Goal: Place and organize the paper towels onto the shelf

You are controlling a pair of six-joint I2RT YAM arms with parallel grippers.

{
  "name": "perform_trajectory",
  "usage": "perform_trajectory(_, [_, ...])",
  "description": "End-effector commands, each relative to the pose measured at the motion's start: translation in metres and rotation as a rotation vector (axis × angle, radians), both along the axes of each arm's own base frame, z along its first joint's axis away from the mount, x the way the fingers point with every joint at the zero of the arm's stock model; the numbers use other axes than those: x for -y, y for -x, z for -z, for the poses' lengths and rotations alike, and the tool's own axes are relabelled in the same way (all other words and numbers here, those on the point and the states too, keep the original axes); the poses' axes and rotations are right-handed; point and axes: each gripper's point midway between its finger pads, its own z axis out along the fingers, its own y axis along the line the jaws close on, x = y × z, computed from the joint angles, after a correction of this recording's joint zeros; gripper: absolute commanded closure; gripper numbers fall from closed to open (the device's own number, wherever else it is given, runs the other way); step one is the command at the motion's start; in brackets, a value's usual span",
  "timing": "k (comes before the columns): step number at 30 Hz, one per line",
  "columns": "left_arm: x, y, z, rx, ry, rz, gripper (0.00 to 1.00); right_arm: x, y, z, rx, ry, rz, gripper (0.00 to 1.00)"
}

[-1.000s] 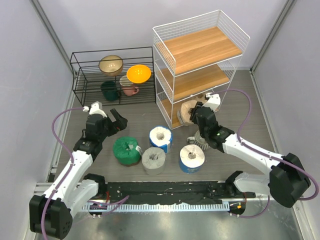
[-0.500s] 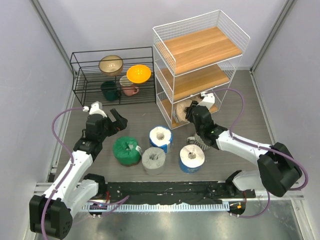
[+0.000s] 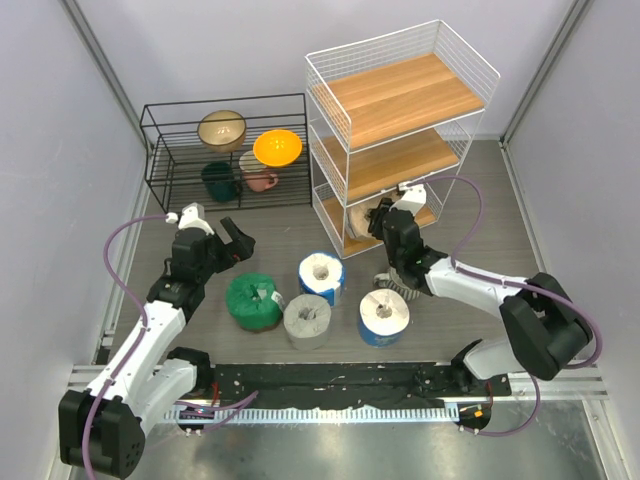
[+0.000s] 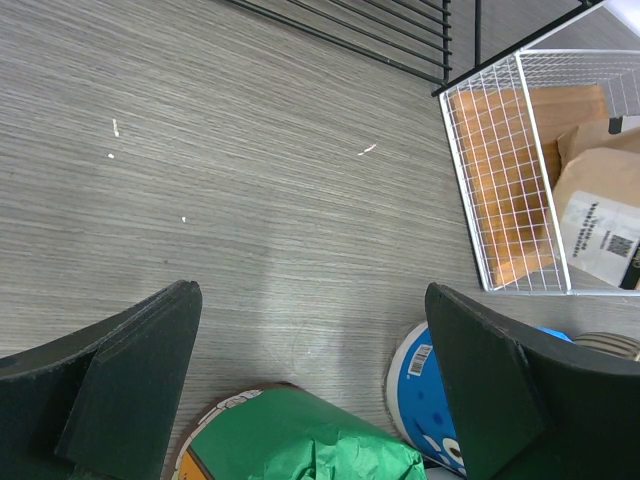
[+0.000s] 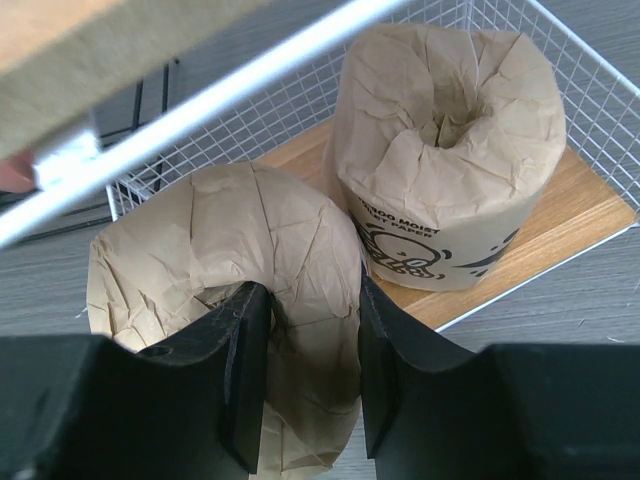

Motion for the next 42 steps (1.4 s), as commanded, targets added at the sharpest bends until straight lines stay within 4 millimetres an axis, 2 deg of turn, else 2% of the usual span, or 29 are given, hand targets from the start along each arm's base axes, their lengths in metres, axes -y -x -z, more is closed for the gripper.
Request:
perform_trajectory(1, [0.005,-0.007,-0.012,0.051,0.013,0.018,0.00,0.001,-0.015,-0.026,0.101,-0.040,0.040,0.68])
perform_trajectory(11, [0.005,-0.007,-0.009,0.046,0.013,0.021,0.00,0.003,-0.019,-0.011,0.098,-0.016,0.058,0.68])
perform_trajectory(14, [0.005,-0.007,-0.009,0.044,0.014,0.019,0.00,0.005,-0.021,-0.010,0.095,-0.006,0.072,0.64])
perform_trajectory(18, [0.005,-0.006,-0.009,0.047,0.017,0.019,0.00,0.006,-0.022,-0.006,0.086,0.010,0.076,0.51])
perform_trajectory(21, [0.005,-0.006,-0.008,0.047,0.016,0.019,0.00,0.005,-0.021,-0.004,0.081,0.000,0.074,0.45])
perform_trajectory(26, [0.006,-0.006,-0.009,0.047,0.018,0.020,0.00,0.000,-0.020,-0.009,0.102,-0.029,0.048,0.36])
perform_trajectory(33, [0.006,-0.007,-0.009,0.048,0.019,0.020,0.00,-0.003,-0.013,-0.025,0.141,-0.090,0.013,0.33])
perform_trajectory(34, [0.006,-0.007,-0.008,0.043,0.019,0.019,0.00,-0.003,-0.008,-0.024,0.143,-0.098,0.002,0.32])
perform_trajectory(38, [0.006,-0.008,-0.010,0.048,0.020,0.018,0.00,0.002,0.001,-0.038,0.179,-0.154,0.000,0.32])
perform_trajectory(42, [0.006,-0.007,-0.010,0.049,0.021,0.019,0.00,0.004,0.011,-0.030,0.161,-0.177,-0.012,0.32])
